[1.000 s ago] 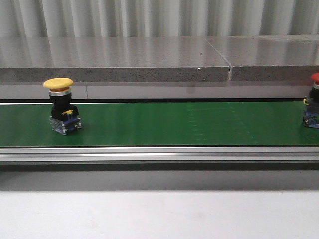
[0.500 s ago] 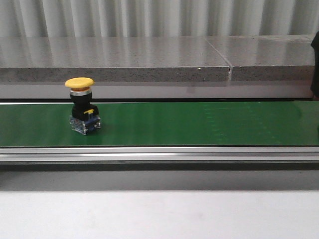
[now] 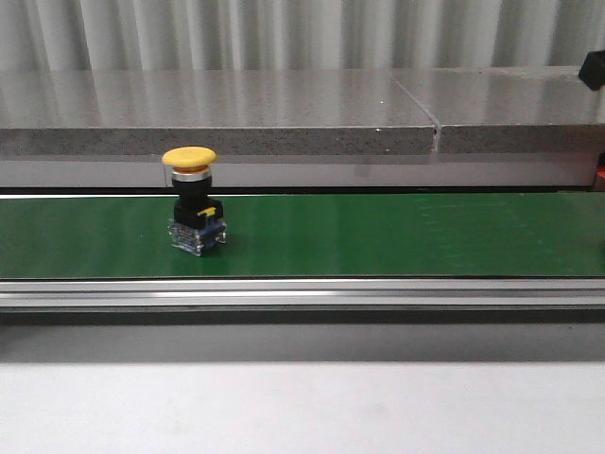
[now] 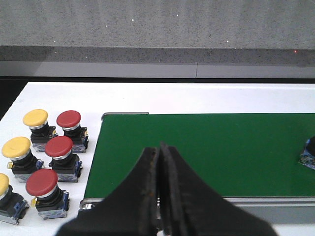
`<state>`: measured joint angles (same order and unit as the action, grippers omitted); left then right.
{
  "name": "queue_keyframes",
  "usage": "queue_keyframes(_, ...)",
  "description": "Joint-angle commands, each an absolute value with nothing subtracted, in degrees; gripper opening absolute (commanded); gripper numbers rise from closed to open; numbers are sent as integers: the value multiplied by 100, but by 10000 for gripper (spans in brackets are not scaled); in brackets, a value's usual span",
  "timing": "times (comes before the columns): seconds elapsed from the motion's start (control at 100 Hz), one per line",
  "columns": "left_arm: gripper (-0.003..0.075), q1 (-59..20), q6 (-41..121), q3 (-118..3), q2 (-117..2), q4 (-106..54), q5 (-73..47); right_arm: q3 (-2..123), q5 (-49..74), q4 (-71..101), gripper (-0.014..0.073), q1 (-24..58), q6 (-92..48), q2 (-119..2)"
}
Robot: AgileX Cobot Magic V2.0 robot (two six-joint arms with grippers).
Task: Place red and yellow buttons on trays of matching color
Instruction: 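Carry the red button over the red tray and release it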
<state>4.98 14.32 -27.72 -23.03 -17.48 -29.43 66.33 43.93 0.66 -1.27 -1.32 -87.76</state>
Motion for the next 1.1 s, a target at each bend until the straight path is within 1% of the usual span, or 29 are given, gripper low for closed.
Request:
queue_keyframes(0.0, -20, 453, 1442, -2908, -2355, -1861, -2564, 7053, 4272, -48, 84, -333, -189, -8578)
queue_keyframes(0.12, -20, 453, 1442, -2908, -2355, -1861, -2564, 7312, 4247, -48, 84, -824, -189, -8587)
queue_keyframes(0.25, -20, 453, 1442, -2908, -2355, -1861, -2564, 7431, 3956, -43, 84, -1443, -139, -8630)
queue_keyframes(0.37, -20, 453, 1442, -2908, -2355, -1861, -2564, 7581, 3798, -37, 84, -1950, 70, -8900)
queue_keyframes(0.47, -20, 453, 1442, -2908, -2355, -1861, -2564, 7768, 3776, -37, 84, -2200, 76, -9262)
queue_keyframes(0.84, -20, 453, 1442, -2908, -2355, -1861, -2564, 8626, 3685, -48, 84, -2293, 76, -10686)
queue_keyframes(1.09, -20, 453, 1442, -2908, -2355, -1861, -2564, 8918, 3606, -61, 84, -2405, 76, -11218)
